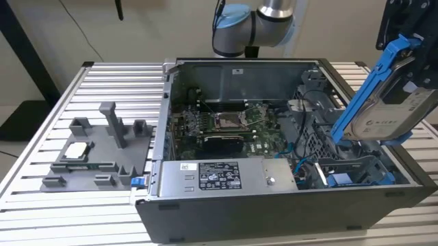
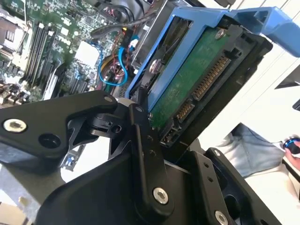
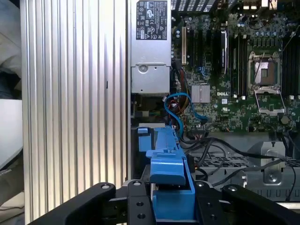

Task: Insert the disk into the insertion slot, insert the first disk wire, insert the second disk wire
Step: 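Insert the disk into the insertion slot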

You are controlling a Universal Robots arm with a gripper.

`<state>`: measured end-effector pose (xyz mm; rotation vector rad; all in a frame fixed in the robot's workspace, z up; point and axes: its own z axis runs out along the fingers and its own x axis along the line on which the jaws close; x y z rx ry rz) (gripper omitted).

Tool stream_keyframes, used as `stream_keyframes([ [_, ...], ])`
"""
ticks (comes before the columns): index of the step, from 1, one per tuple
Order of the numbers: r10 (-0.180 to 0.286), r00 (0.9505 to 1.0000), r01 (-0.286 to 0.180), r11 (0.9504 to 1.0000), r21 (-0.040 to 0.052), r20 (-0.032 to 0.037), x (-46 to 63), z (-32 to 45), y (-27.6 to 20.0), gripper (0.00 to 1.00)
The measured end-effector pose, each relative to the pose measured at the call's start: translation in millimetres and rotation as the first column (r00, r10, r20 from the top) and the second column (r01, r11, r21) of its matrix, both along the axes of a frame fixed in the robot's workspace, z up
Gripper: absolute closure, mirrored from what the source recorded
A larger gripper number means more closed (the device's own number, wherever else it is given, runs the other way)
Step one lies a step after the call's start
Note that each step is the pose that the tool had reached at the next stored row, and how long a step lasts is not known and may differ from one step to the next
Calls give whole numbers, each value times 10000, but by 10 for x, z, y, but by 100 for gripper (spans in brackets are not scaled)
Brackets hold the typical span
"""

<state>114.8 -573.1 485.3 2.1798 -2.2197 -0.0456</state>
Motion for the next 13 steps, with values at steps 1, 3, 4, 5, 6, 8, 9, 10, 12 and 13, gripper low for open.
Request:
stream_keyframes([
  [1,0,10000,0,10000,1,-2,7,-1,-4,67],
  [3,1,10000,-1,10000,2,-3,17,-6,-11,67],
  [4,0,10000,0,10000,1,-4,18,-9,-16,67],
  [5,-1,10000,1,10000,3,-4,19,-14,-19,67],
  [6,-2,10000,2,10000,3,-4,21,-19,-23,67],
  [8,0,10000,0,10000,2,-5,26,-32,-36,67],
  [9,-1,10000,1,10000,3,-5,26,-41,-40,67],
  [10,-2,10000,2,10000,0,-5,26,-52,-41,67],
  [12,-11,10000,11,10000,-3,-5,26,-82,-42,67],
  [13,-19,10000,19,10000,-9,-5,26,-99,-42,67],
])
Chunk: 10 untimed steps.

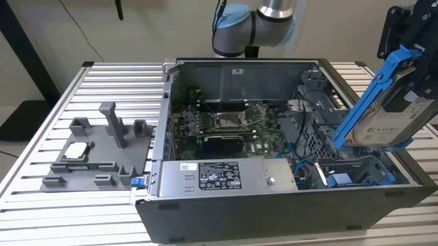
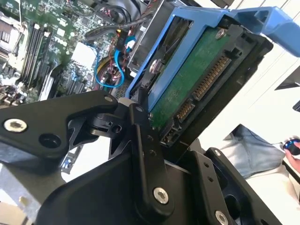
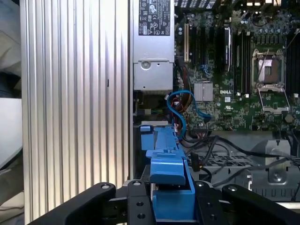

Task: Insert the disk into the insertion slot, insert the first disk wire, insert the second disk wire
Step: 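Insert the disk into the insertion slot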

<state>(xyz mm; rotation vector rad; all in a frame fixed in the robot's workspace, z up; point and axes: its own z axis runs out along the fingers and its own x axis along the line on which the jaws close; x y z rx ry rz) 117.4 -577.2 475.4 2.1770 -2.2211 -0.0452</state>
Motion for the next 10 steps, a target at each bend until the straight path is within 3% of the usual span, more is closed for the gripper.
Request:
stream_keyframes([
  [10,-88,10000,88,10000,-19,0,2,-151,0,67],
])
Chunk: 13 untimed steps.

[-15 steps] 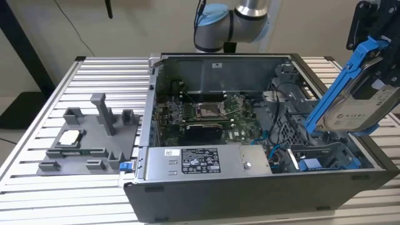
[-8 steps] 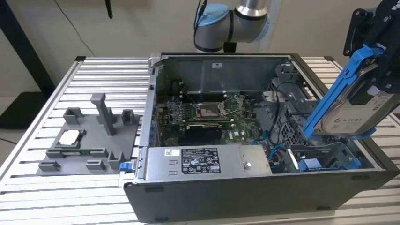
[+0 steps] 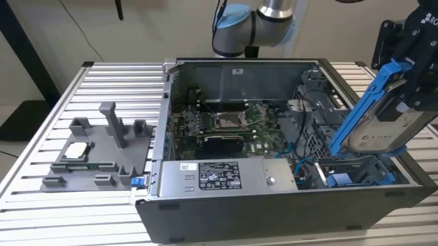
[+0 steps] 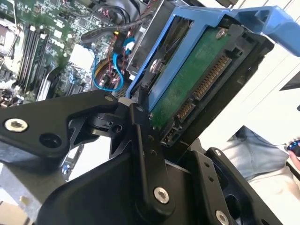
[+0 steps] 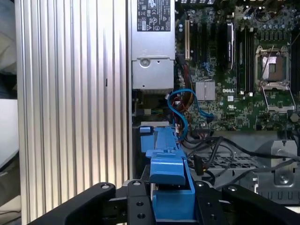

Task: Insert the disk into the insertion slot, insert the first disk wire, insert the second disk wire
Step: 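Insert the disk into the insertion slot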

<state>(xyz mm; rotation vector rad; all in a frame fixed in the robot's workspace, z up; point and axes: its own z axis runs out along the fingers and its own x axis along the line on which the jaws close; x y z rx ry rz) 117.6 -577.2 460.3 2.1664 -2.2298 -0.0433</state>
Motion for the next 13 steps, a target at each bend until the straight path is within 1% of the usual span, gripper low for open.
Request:
stream_keyframes([
  [13,-62,10000,62,10000,-41,0,0,-143,0,67],
])
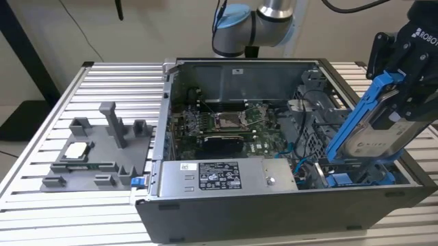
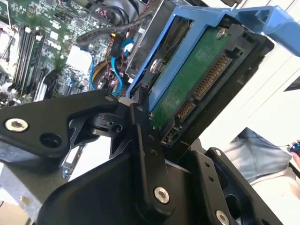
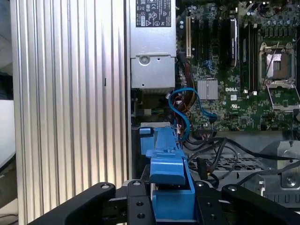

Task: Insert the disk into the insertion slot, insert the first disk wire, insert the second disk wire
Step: 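Insert the disk into the insertion slot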

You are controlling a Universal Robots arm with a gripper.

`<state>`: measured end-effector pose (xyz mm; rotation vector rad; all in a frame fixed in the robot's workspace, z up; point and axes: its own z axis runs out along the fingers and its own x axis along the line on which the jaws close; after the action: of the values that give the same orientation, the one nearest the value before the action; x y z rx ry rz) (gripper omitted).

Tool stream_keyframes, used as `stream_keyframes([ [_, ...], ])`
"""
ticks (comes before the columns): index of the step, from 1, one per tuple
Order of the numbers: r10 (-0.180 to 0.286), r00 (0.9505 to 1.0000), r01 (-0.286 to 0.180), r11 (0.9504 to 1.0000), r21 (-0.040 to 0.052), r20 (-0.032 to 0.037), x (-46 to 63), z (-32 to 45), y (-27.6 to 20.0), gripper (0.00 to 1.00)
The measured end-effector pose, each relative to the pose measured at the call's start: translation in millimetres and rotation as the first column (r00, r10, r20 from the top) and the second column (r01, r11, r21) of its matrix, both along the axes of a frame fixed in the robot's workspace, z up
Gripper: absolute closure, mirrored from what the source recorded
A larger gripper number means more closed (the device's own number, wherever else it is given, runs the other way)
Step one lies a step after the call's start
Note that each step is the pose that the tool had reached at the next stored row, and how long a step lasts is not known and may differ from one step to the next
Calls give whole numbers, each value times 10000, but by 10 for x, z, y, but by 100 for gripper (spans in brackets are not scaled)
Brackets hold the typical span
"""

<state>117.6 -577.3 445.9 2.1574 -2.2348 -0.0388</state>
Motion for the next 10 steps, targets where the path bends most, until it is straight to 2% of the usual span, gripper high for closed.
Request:
stream_keyframes([
  [10,-49,10000,49,10000,-16,0,0,-107,0,67],
])
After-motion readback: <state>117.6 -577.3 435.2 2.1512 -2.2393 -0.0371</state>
